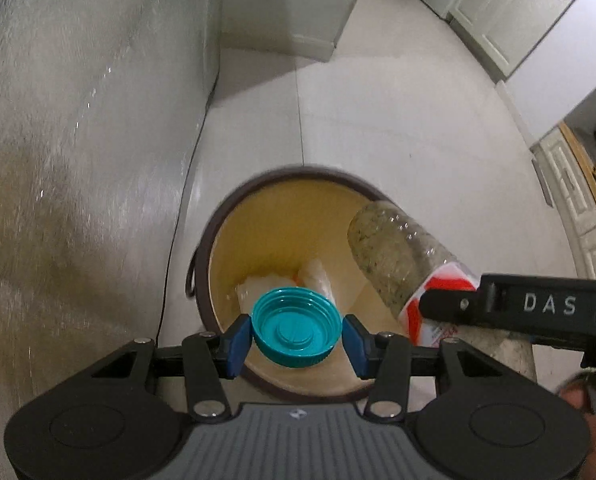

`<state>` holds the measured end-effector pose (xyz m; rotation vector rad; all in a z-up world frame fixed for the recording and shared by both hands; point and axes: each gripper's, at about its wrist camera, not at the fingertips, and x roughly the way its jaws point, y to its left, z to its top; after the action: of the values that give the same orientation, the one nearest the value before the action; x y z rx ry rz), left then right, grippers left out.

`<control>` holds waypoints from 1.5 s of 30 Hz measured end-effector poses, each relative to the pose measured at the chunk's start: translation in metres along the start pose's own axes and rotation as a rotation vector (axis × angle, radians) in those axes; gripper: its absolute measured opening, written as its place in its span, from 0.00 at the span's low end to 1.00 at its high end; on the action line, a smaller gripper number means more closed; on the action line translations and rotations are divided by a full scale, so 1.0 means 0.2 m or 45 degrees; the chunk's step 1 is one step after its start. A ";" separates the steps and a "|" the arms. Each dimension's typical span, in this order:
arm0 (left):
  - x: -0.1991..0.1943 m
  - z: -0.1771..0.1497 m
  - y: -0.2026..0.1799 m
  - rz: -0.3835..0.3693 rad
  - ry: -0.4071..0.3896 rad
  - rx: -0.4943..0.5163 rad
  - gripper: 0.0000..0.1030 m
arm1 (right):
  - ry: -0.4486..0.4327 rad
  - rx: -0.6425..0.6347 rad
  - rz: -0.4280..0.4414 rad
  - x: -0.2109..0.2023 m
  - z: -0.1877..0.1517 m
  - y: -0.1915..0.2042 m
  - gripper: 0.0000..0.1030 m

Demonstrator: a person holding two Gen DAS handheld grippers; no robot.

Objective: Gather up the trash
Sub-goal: 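Lower the teal cap and clear bottle over the yellow wastebasket with both tools, then open the left tool over the wastebasket while the right tool releases the clear bottle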

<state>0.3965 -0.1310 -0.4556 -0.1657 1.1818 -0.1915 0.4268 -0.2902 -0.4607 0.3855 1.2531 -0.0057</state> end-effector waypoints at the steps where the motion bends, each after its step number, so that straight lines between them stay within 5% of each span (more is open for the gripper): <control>1: 0.01 0.01 0.01 -0.003 0.000 -0.016 0.66 | -0.031 -0.007 0.002 0.00 0.01 0.01 0.63; 3: 0.01 0.01 0.03 0.000 -0.001 -0.043 0.80 | -0.058 -0.033 0.015 -0.01 0.03 0.01 0.72; 5: 0.02 -0.01 0.02 0.010 0.017 -0.022 0.80 | -0.070 -0.052 0.004 -0.02 0.02 0.02 0.81; 20: 0.04 -0.05 -0.02 0.055 0.095 0.077 0.83 | -0.016 -0.080 -0.024 -0.06 -0.06 -0.05 0.82; 36: -0.09 -0.05 0.01 0.145 0.097 0.062 0.97 | -0.137 -0.146 -0.049 -0.18 -0.14 -0.13 1.00; 45: -0.21 -0.09 0.02 0.233 0.130 0.079 1.00 | -0.179 -0.163 -0.066 -0.28 -0.20 -0.17 1.00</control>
<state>0.3636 -0.1177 -0.4252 0.0068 1.2836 -0.0763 0.3640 -0.3231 -0.4282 0.2377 1.1179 0.0032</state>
